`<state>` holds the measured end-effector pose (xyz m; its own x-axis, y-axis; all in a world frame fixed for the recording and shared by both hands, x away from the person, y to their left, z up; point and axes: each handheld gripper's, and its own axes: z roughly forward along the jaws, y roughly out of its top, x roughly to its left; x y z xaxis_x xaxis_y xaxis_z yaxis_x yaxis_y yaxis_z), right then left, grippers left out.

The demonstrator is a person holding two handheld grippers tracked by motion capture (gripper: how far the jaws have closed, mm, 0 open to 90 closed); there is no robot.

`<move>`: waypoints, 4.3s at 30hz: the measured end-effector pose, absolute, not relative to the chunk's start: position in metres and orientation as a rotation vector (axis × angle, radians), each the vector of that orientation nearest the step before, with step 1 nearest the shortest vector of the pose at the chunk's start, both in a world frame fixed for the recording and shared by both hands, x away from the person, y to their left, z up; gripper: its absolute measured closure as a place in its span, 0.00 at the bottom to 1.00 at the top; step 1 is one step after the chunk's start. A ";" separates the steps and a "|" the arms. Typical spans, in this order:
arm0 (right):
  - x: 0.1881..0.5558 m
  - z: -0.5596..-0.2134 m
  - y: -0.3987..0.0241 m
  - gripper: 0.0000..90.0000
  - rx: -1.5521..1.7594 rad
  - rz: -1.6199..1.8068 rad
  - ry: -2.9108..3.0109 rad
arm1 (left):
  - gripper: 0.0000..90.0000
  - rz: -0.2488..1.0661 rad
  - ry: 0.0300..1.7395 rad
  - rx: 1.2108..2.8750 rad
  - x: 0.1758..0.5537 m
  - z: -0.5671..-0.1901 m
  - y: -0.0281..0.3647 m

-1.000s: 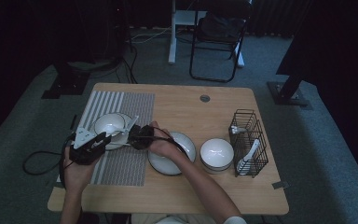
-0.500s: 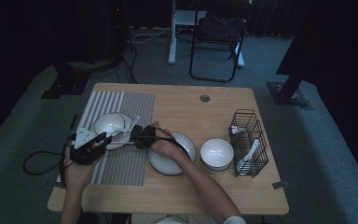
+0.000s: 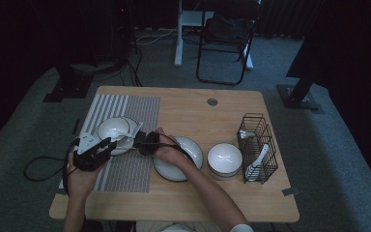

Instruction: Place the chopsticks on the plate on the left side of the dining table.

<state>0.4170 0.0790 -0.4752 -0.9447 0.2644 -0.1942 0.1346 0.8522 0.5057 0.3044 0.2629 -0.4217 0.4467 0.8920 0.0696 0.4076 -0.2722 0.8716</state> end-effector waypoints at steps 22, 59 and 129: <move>0.405 -0.437 0.045 0.64 0.388 0.904 2.673 | 0.78 0.719 1.102 1.869 0.307 -0.423 0.262; 0.318 -0.455 -0.055 0.55 0.646 1.156 2.501 | 0.73 0.588 0.920 1.969 0.328 -0.420 0.196; 0.270 -0.489 -0.121 0.55 0.782 1.170 2.408 | 0.69 0.367 0.555 2.030 0.381 -0.382 0.060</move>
<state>0.2702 -0.1206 -0.4895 -0.7862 0.6140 -0.0698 0.3245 0.5063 0.7990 0.3810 0.0597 -0.3821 0.8512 0.5240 0.0313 0.2340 -0.4321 0.8709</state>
